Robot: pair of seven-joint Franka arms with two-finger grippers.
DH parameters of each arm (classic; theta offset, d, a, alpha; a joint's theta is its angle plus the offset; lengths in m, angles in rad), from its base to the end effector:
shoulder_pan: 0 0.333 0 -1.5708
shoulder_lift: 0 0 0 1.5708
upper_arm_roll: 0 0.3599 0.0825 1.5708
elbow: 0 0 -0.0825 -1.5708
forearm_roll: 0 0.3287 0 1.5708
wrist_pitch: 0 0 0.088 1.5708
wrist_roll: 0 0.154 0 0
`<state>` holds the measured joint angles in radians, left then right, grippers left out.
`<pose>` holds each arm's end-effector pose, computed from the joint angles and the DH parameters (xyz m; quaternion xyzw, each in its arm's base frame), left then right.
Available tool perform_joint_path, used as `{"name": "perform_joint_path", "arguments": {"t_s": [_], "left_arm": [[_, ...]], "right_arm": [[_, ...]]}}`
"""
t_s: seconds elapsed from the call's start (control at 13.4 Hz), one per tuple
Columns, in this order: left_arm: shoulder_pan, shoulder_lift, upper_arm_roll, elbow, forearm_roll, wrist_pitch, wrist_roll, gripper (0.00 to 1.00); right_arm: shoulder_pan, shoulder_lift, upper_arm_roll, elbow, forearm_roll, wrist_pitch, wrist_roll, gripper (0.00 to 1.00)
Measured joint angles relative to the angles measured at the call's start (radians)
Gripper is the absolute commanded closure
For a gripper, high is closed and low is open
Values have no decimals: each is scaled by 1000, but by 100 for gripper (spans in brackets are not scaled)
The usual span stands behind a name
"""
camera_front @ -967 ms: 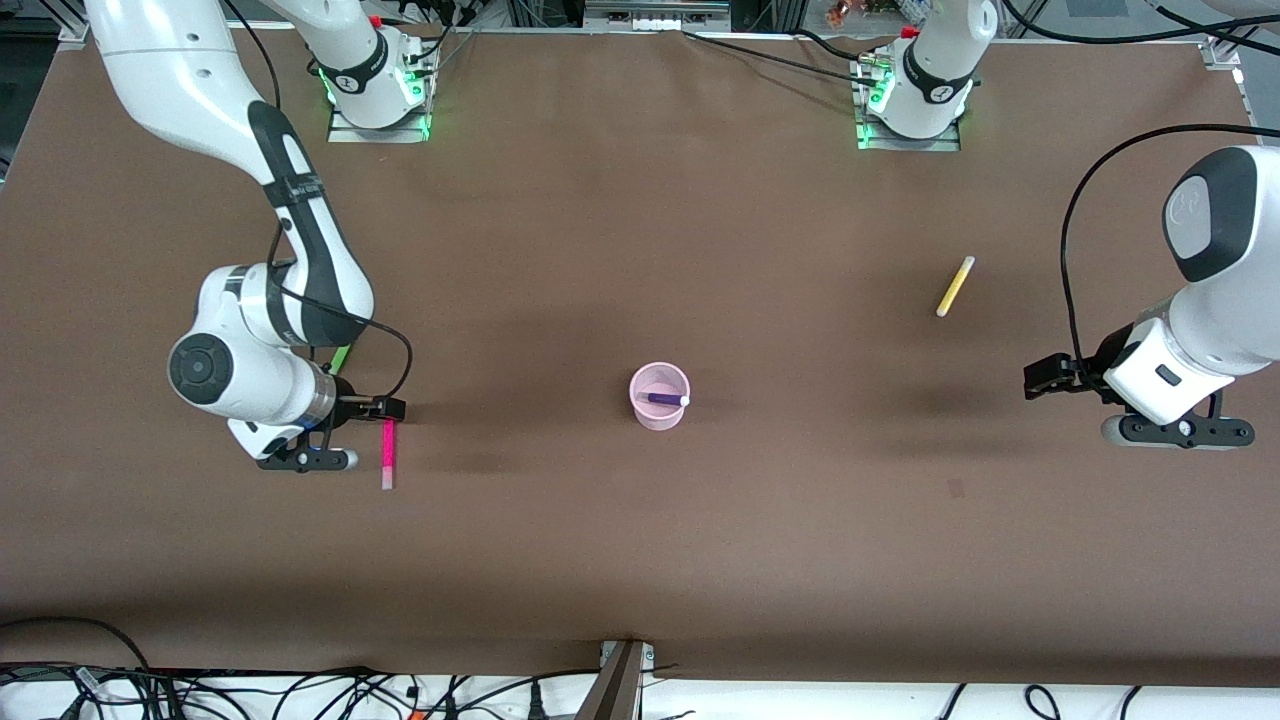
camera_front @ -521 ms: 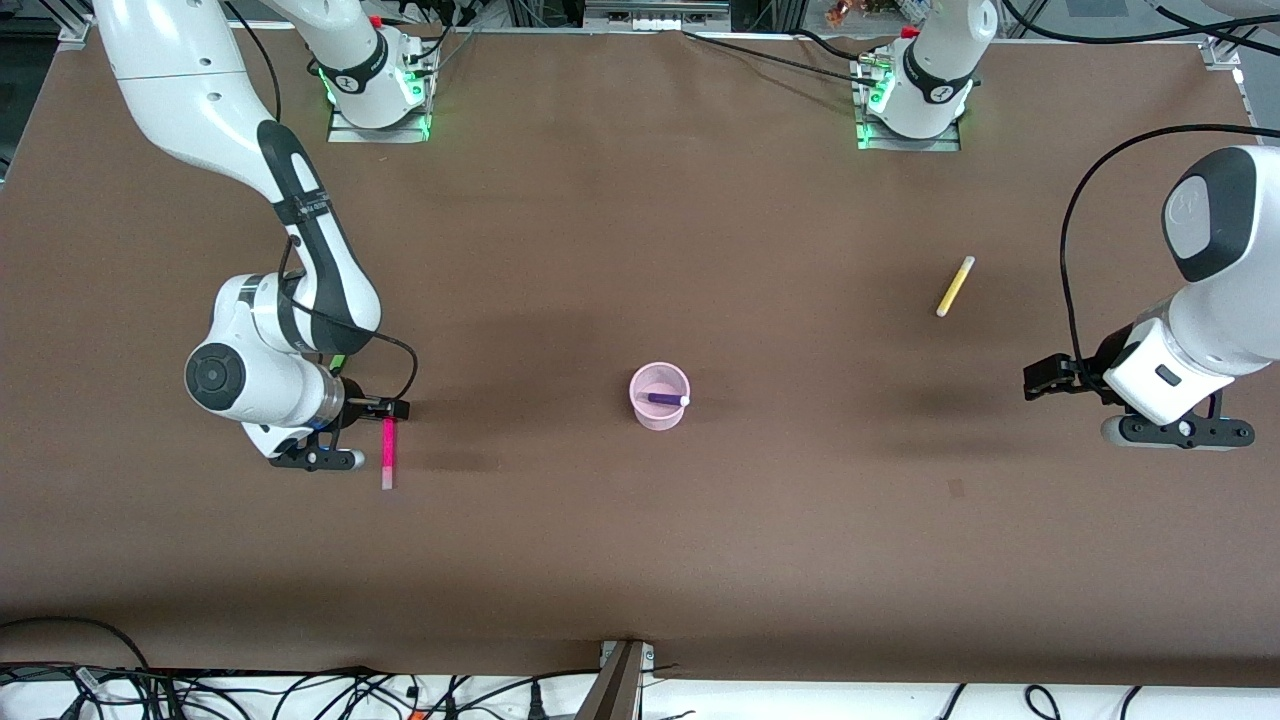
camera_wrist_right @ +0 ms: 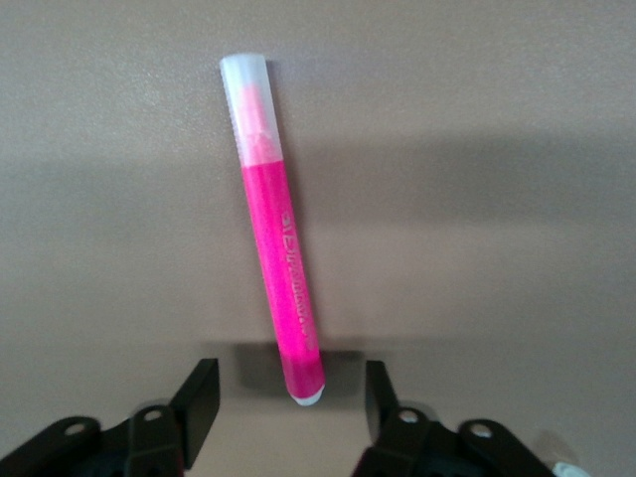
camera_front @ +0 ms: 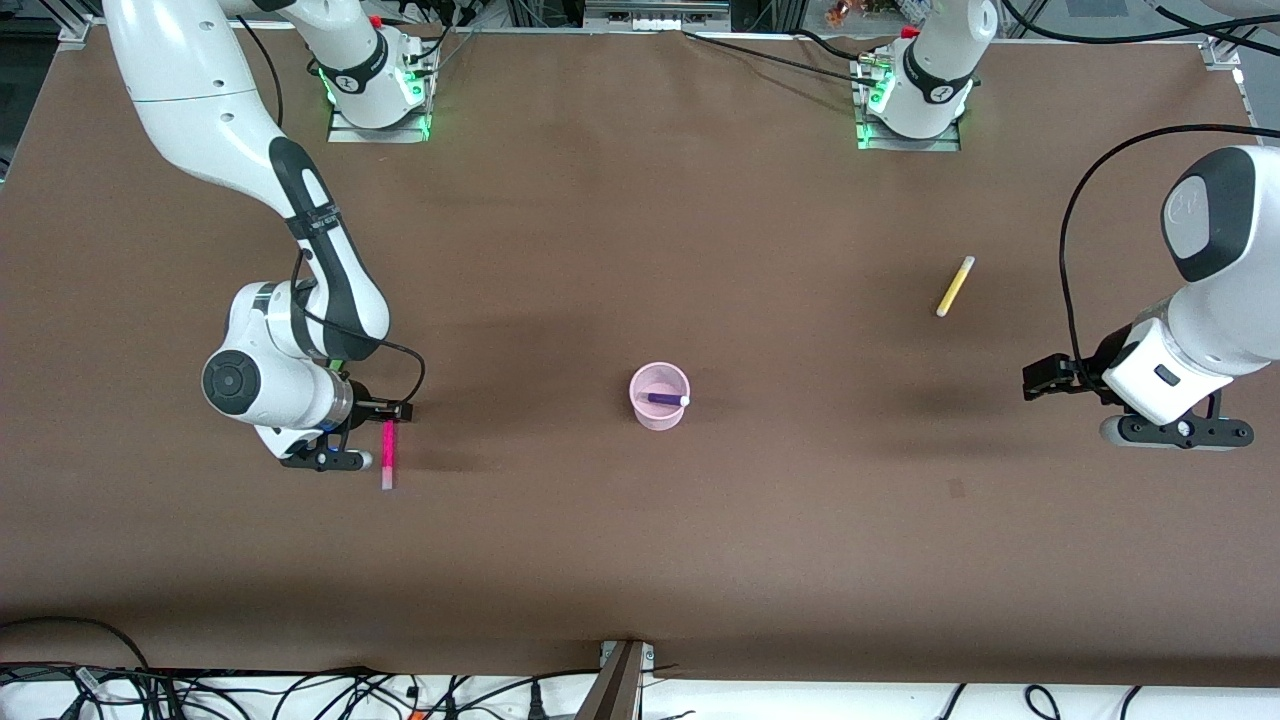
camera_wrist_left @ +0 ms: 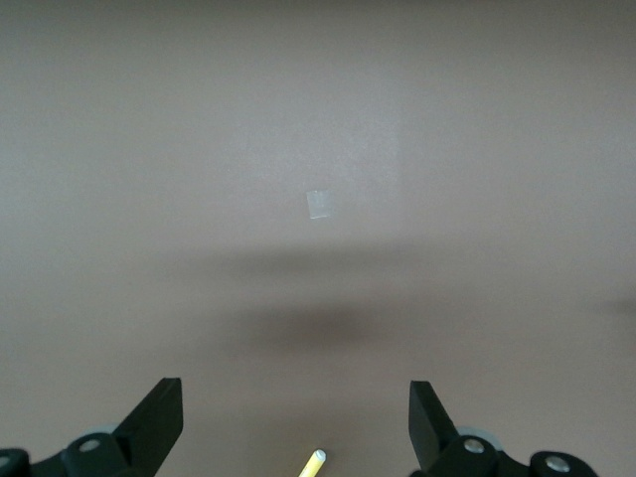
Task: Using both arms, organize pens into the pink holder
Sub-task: 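Lower the right gripper and grasp the pink highlighter, then carry the pink highlighter with the right gripper to the holder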
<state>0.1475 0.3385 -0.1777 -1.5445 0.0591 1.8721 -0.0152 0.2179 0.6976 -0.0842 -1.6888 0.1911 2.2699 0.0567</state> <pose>0.6214 0.0026 0.4703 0.9999 -0.0115 -0.0027 0.0011 0.6419 0.1043 0.2113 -0.9974 0.0189 0.0594 0.0365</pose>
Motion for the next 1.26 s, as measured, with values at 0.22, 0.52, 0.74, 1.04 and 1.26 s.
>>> {"name": "perform_joint_path", "arguments": {"t_s": [0.22,0.52,0.74,1.04,1.26], "left_arm": [[0,0,-2,0,0,0,0,0],[-1,0,-4,0,0,0,0,0],[-1,0,-4,0,0,0,0,0],[-2,0,-6,0,0,0,0,0],[-2,0,-6,0,0,0,0,0]], "right_arm": [[-4,2,-1,-5,0,14,-17,78],[-7,2,-3,-10,0,21,-23,96],[-8,2,-3,-10,1,22,-23,99],[-1,-2,-2,35,83,-54,-18,100],[7,-11,0,151,143,-247,60,100]]}}
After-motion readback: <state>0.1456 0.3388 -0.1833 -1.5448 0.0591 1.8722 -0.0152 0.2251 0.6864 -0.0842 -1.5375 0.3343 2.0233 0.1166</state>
